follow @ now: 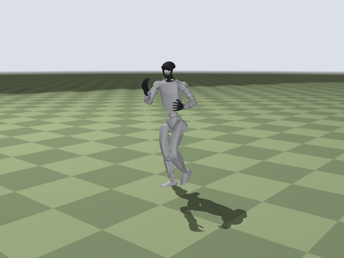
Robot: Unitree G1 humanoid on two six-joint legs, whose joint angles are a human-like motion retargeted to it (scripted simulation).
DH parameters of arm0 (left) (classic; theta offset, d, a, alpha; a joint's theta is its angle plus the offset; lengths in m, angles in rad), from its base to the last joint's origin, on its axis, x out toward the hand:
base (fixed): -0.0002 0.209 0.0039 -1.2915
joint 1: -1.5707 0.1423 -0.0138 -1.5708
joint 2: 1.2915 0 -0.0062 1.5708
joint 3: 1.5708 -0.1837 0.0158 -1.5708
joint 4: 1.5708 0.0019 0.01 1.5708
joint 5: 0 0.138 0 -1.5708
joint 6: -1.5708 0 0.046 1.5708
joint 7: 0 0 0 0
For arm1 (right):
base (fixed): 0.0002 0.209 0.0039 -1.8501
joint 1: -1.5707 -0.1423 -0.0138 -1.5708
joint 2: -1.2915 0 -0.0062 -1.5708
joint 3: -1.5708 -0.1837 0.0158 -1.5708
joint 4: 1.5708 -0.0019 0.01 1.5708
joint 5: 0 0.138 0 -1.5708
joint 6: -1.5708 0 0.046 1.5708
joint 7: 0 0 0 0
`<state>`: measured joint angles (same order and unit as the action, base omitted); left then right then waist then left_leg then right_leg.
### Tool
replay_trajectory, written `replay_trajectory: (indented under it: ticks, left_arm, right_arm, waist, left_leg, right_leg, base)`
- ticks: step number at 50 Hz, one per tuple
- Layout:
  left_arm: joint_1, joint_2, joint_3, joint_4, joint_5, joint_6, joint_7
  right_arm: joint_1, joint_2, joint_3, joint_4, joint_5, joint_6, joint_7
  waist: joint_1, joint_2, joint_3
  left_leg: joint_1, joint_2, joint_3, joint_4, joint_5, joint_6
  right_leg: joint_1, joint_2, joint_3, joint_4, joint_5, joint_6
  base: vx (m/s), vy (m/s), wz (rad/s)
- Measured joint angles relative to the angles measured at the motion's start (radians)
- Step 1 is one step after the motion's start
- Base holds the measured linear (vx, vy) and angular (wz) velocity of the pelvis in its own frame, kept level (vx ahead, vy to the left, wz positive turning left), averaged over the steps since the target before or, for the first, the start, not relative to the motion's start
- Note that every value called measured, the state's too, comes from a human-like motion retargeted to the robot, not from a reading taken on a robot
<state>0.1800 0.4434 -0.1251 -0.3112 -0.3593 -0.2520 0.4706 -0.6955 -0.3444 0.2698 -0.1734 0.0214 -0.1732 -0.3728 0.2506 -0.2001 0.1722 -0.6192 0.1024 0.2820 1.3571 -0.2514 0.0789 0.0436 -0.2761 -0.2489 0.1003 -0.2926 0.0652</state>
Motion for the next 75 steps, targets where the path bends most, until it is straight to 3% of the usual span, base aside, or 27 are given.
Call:
replay_trajectory:
  ticks: [3,5,7,10,12,14,17,20,25,30,33,35,37,40,42,45,47,53,57,59,62,65,68,71,75]
  left_arm:
    - [-0.24,-0.071,0.003,-0.036,-0.063,0.006,0.017]
    - [-0.398,-0.118,0.019,-0.066,-0.072,0.001,0.037]
    - [-0.551,-0.147,0.031,-0.095,-0.006,-0.002,0.065]
    - [-0.781,-0.109,0.041,-0.127,0.119,-0.001,0.104]
    - [-0.928,-0.031,0.034,-0.112,0.14,-0.008,0.096]
    - [-1.038,0.039,0.025,-0.064,0.123,-0.002,0.061]
    - [-1.135,0.094,0.026,0.059,0.083,0.044,0.005]
    - [-1.127,0.092,0.024,0.151,0.067,0.081,0.014]
    - [-0.94,0.037,0.012,0.225,0.007,0.059,0.012]
    - [-0.553,0.014,0.016,0.274,-0.115,0.056,-0.135]
    - [-0.292,0.057,-0.035,0.276,-0.15,0.058,-0.176]
    - [-0.099,0.093,-0.046,0.261,-0.165,0.062,-0.254]
    - [0.08,0.1,-0.013,0.241,-0.188,0.067,-0.295]
    - [0.33,0.073,0.115,0.209,-0.178,0.059,-0.293]
    - [0.459,0.025,0.215,0.187,-0.178,0.049,-0.292]
    - [0.557,-0.046,0.31,0.161,-0.201,0.054,-0.268]
    - [0.557,-0.057,0.307,0.139,-0.2,0.039,-0.231]
    - [0.318,-0.005,0.093,0.109,-0.076,0.03,-0.108]
    - [-0.001,0.012,-0.033,0.087,-0.003,0.017,-0.049]
    - [-0.19,0.007,-0.056,0.061,0.022,0.008,-0.036]
    - [-0.471,-0.025,-0.068,0.037,0.117,-0.002,-0.011]
    - [-0.719,0.005,-0.08,0.026,0.26,-0.004,0.073]
    - [-0.958,0.121,-0.137,0.096,0.309,0.032,0.105]
    - [-1.133,0.184,-0.204,0.255,0.264,0.095,0.012]
    - [-1.186,0.151,-0.245,0.415,0.183,0.126,-0.046]
  right_arm:
    - [0.283,-0.001,0.014,-0.018,0.09,-0.011,0.055]
    - [0.479,-0.038,0.024,-0.039,0.164,-0.02,0.104]
    - [0.678,-0.114,0.013,-0.082,0.236,-0.033,0.177]
    - [0.944,-0.247,-0.052,-0.154,0.337,-0.046,0.286]
    - [1.079,-0.304,-0.119,-0.177,0.385,-0.046,0.341]
    - [1.185,-0.323,-0.189,-0.18,0.405,-0.046,0.371]
    - [1.3,-0.289,-0.302,-0.189,0.437,-0.048,0.394]
    - [1.338,-0.222,-0.376,-0.219,0.475,-0.044,0.4]
    - [1.155,-0.134,-0.338,-0.254,0.351,-0.055,0.325]
    - [0.738,-0.042,-0.165,-0.236,0.284,-0.057,0.224]
    - [0.483,0.015,-0.054,-0.245,0.245,-0.058,0.154]
    - [0.337,0.019,-0.022,-0.258,0.201,-0.051,0.13]
    - [0.211,0.009,-0.003,-0.274,0.166,-0.072,0.069]
    - [0.057,-0.078,0.004,-0.294,0.152,-0.087,0.011]
    - [-0.025,-0.144,-0.005,-0.28,0.105,-0.082,-0.013]
    - [-0.099,-0.195,-0.009,-0.236,-0.019,-0.017,-0.061]
    - [-0.115,-0.197,-0.005,-0.217,-0.073,-0.027,-0.069]
    - [0.072,-0.086,0.024,-0.084,0.06,-0.027,-0.011]
    - [0.338,-0.068,0.02,0.001,0.024,-0.02,0.052]
    - [0.507,-0.099,-0.001,0.0,0.004,-0.035,0.089]
    - [0.795,-0.176,-0.063,-0.052,0.135,-0.07,0.195]
    - [1.045,-0.256,-0.153,-0.098,0.274,-0.081,0.289]
    - [1.229,-0.266,-0.269,-0.11,0.317,-0.07,0.301]
    - [1.352,-0.196,-0.389,-0.121,0.315,-0.069,0.298]
    - [1.369,-0.096,-0.474,-0.155,0.362,-0.081,0.293]
  waist:
    - [-0.06,0.038,-0.002]
    - [-0.134,0.083,-0.013]
    - [-0.242,0.145,-0.024]
    - [-0.423,0.217,0.002]
    - [-0.512,0.229,0.039]
    - [-0.565,0.233,0.059]
    - [-0.617,0.244,0.056]
    - [-0.648,0.267,0.037]
    - [-0.602,0.262,-0.005]
    - [-0.476,0.184,-0.049]
    - [-0.337,0.101,-0.075]
    - [-0.231,0.053,-0.074]
    - [-0.114,0.031,-0.054]
    - [0.039,0.011,-0.018]
    - [0.112,-0.001,0.002]
    - [0.179,-0.002,0.036]
    - [0.187,0.006,0.055]
    - [0.096,0.025,0.03]
    - [-0.003,0.059,-0.012]
    - [-0.066,0.101,-0.031]
    - [-0.195,0.194,-0.051]
    - [-0.382,0.281,-0.019]
    - [-0.526,0.31,0.067]
    - [-0.587,0.328,0.095]
    - [-0.635,0.36,0.066]
  left_leg:
    - [0.268,-0.015,0.013,-0.423,0.038,-0.018]
    - [0.46,-0.019,0.032,-0.726,-0.072,-0.032]
    - [0.618,-0.009,0.023,-0.999,-0.173,-0.032]
    - [0.792,0.034,-0.001,-1.304,-0.155,-0.045]
    - [0.848,0.07,-0.012,-1.377,-0.127,-0.091]
    - [0.863,0.103,-0.022,-1.393,-0.112,-0.114]
    - [0.822,0.132,-0.065,-1.372,-0.102,-0.083]
    - [0.768,0.151,-0.116,-1.334,-0.103,-0.046]
    - [0.753,0.134,-0.124,-1.3,-0.131,-0.049]
    - [0.738,0.029,-0.087,-1.207,-0.172,-0.019]
    - [0.622,-0.029,-0.036,-0.989,-0.183,0.008]
    - [0.489,-0.019,-0.02,-0.716,-0.129,-0.022]
    - [0.342,0.012,-0.031,-0.445,-0.006,-0.071]
    - [0.14,0.038,-0.036,-0.112,0.009,-0.102]
    - [0.038,0.099,0.013,0.072,-0.084,-0.065]
    - [-0.051,0.204,0.068,0.273,-0.145,0.016]
    - [-0.078,0.203,0.06,0.332,-0.159,0.045]
    - [-0.021,-0.002,-0.045,0.163,-0.111,-0.013]
    - [0.209,-0.047,-0.049,-0.31,-0.012,-0.041]
    - [0.372,-0.041,-0.015,-0.619,-0.045,-0.038]
    - [0.599,-0.032,0.017,-1.037,-0.17,-0.019]
    - [0.736,0.003,-0.022,-1.302,-0.142,-0.024]
    - [0.806,0.045,-0.061,-1.36,-0.116,-0.076]
    - [0.818,0.074,-0.092,-1.377,-0.096,-0.089]
    - [0.76,0.102,-0.149,-1.355,-0.096,-0.044]
  right_leg:
    - [-0.004,0.046,0.017,0.065,0.005,0.0]
    - [-0.039,0.083,0.022,0.161,0.023,0.019]
    - [-0.143,0.108,0.007,0.383,0.091,0.065]
    - [-0.356,0.097,-0.009,0.838,0.259,0.149]
    - [-0.471,0.065,-0.011,1.091,0.225,0.136]
    - [-0.553,0.013,-0.04,1.278,0.086,0.073]
    - [-0.635,-0.045,-0.074,1.451,-0.053,0.007]
    - [-0.665,-0.013,-0.059,1.505,-0.033,0.004]
    - [-0.573,0.098,0.0,1.343,-0.026,0.026]
    - [-0.286,0.097,0.0,0.74,0.127,0.04]
    - [-0.112,0.072,-0.012,0.359,-0.006,0.008]
    - [-0.012,0.068,-0.001,0.159,-0.071,-0.026]
    - [0.057,0.06,0.029,0.017,-0.045,-0.037]
    - [0.104,0.014,0.067,-0.097,0.013,0.023]
    - [0.084,-0.014,0.092,-0.103,0.028,0.049]
    - [0.036,-0.027,0.138,-0.064,0.026,0.013]
    - [0.028,-0.031,0.148,-0.05,0.024,-0.003]
    - [0.032,-0.022,0.115,-0.023,0.003,0.016]
    - [0.011,0.035,0.106,0.029,0.0,0.028]
    - [-0.028,0.077,0.108,0.101,0.016,0.038]
    - [-0.203,0.119,0.097,0.417,0.112,0.089]
    - [-0.446,0.081,0.033,0.89,0.29,0.16]
    - [-0.569,-0.015,-0.023,1.221,0.164,0.085]
    - [-0.655,-0.066,-0.041,1.419,-0.01,0.021]
    - [-0.727,-0.02,-0.011,1.489,0.015,0.043]
  base:
    - [0.06,0.13,-0.18]
    - [0.02,0.21,0.09]
    - [-0.03,0.24,0.54]
    - [-0.01,0.17,0.84]
    - [0.01,0.1,0.69]
    - [-0.02,0.07,0.47]
    - [-0.03,0.03,0.62]
    - [0.01,-0.03,0.61]
    - [0.05,-0.09,0.07]
    - [0.08,-0.14,-0.46]
    - [0.02,-0.24,-1.05]
    - [0.01,-0.24,-1.06]
    - [0.04,-0.17,-1.09]
    - [0.04,-0.09,-0.99]
    - [-0.01,-0.07,-0.74]
    - [-0.03,-0.08,-0.49]
    - [-0.01,-0.02,-0.11]
    - [0.03,0.05,0.2]
    - [0.06,0.09,0.12]
    - [0.02,0.17,0.15]
    - [-0.05,0.25,0.36]
    - [-0.04,0.21,0.86]
    - [0.0,0.13,0.95]
    - [-0.01,0.06,0.63]
    - [0.01,-0.01,0.54]
